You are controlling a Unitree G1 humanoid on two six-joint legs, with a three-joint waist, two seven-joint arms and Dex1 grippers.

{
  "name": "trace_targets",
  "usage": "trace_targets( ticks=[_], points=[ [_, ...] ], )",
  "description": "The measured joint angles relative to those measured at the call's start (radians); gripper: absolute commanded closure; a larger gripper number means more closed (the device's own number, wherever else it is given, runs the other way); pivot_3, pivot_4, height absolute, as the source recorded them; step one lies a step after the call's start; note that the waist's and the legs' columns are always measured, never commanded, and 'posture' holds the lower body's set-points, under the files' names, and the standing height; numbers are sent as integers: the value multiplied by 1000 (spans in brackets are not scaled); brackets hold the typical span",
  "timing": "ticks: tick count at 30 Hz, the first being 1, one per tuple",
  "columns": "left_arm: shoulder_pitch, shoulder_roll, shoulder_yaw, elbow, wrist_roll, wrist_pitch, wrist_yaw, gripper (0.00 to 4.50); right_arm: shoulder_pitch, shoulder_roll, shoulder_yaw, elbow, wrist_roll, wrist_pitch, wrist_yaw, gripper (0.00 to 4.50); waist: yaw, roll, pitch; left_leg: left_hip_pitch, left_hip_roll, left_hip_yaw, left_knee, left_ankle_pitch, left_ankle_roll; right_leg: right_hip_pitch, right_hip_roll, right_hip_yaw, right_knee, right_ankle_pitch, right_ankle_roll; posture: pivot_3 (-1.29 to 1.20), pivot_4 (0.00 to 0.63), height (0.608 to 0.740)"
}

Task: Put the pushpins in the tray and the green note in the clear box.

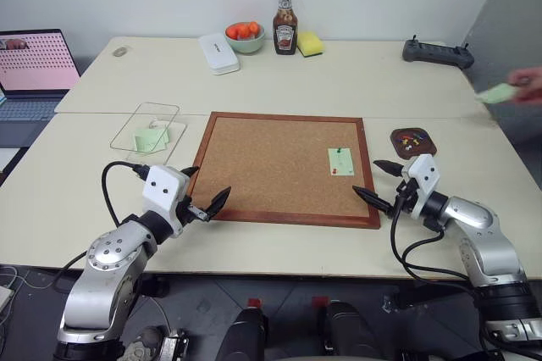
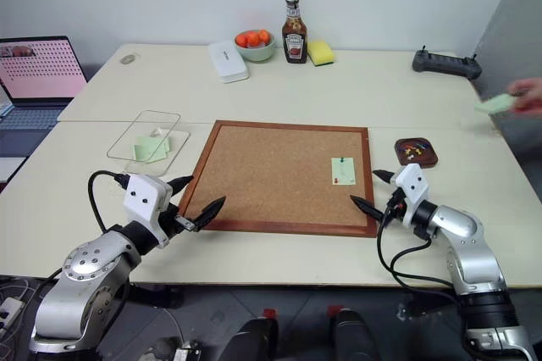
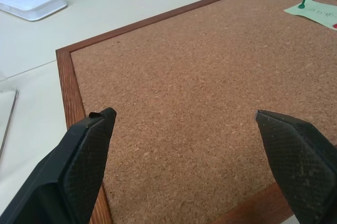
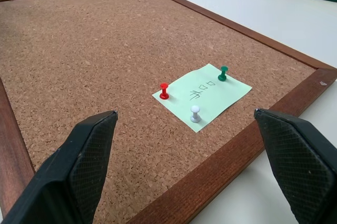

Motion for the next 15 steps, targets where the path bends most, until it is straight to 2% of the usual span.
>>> trace_targets(
  ticks=[15],
  points=[
    [-25,5,36,-35,-20,57,21,0,0,2,3,-6,0,1,0,74,0,0,0,0,0,0,0,0,0,0,0,0,0,0,0,0,150,740]
  ],
)
